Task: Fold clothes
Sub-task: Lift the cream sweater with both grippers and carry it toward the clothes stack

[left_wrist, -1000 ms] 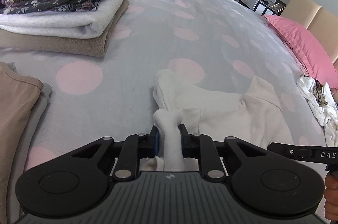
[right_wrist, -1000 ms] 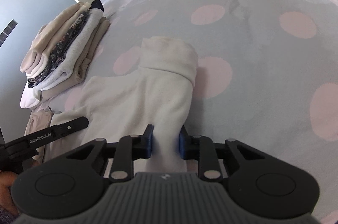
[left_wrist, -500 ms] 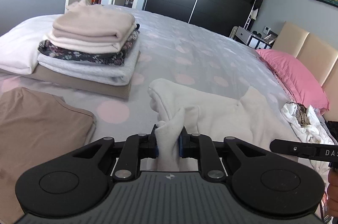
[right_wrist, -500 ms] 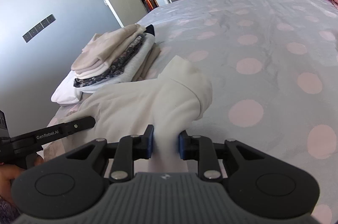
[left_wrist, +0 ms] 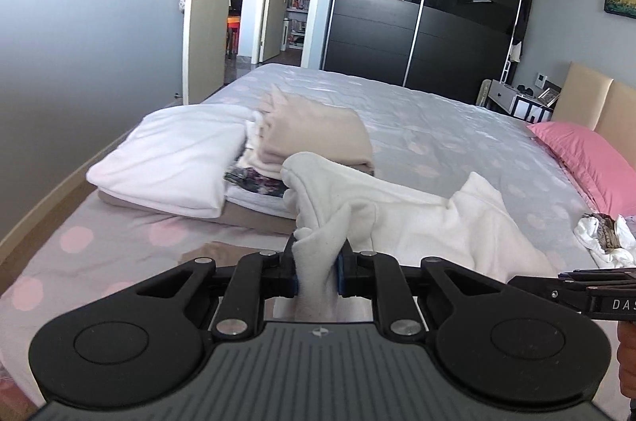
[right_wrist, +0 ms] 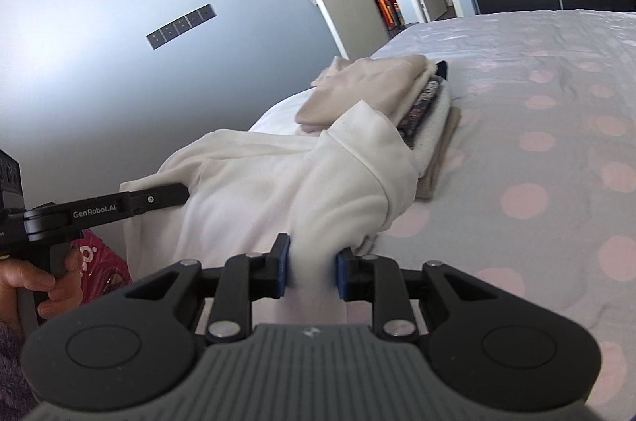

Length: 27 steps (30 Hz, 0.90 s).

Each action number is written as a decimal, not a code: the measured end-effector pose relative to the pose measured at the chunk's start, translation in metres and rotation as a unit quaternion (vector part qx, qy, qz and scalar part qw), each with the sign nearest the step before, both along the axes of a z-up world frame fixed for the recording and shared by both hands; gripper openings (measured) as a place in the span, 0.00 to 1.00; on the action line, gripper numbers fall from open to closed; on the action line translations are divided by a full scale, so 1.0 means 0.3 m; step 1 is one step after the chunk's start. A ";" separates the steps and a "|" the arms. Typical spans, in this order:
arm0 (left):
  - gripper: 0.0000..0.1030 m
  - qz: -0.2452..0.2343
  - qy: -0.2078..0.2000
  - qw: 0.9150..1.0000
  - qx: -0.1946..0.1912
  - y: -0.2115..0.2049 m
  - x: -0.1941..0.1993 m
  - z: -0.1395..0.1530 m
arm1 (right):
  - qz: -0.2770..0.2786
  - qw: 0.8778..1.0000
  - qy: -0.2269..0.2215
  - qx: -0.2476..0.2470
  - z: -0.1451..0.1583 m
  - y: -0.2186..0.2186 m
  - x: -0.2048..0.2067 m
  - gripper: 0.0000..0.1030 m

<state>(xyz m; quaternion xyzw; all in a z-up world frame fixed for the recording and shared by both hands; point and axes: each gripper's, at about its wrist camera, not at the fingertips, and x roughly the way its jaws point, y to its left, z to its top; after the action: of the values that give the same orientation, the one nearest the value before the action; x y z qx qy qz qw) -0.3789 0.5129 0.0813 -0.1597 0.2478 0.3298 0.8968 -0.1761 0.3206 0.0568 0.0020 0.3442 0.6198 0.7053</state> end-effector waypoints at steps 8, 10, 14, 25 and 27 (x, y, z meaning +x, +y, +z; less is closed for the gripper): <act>0.14 0.036 0.036 0.999 -0.007 0.133 -0.129 -0.027 | 0.044 0.999 0.023 -0.008 -0.037 0.182 -0.162 0.25; 0.14 0.033 0.047 0.998 -0.008 0.165 -0.128 -0.051 | 0.048 0.998 0.025 -0.013 -0.054 0.220 -0.179 0.25; 0.14 0.029 0.059 0.998 -0.014 0.244 -0.119 -0.110 | 0.043 0.998 0.042 -0.025 -0.112 0.293 -0.173 0.25; 0.14 0.005 0.093 0.995 -0.047 0.427 0.028 -0.328 | 0.021 0.996 0.033 -0.076 -0.262 0.464 -0.093 0.25; 0.14 0.005 0.101 0.993 -0.052 0.453 0.051 -0.368 | 0.019 0.995 0.039 -0.086 -0.293 0.491 -0.069 0.25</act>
<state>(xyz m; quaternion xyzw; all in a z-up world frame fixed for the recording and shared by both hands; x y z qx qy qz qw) -0.3636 0.6487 -0.0291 -0.1732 0.3536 0.3352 0.8559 -0.1968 0.4680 -0.0310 -0.0412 0.4229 0.6011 0.6768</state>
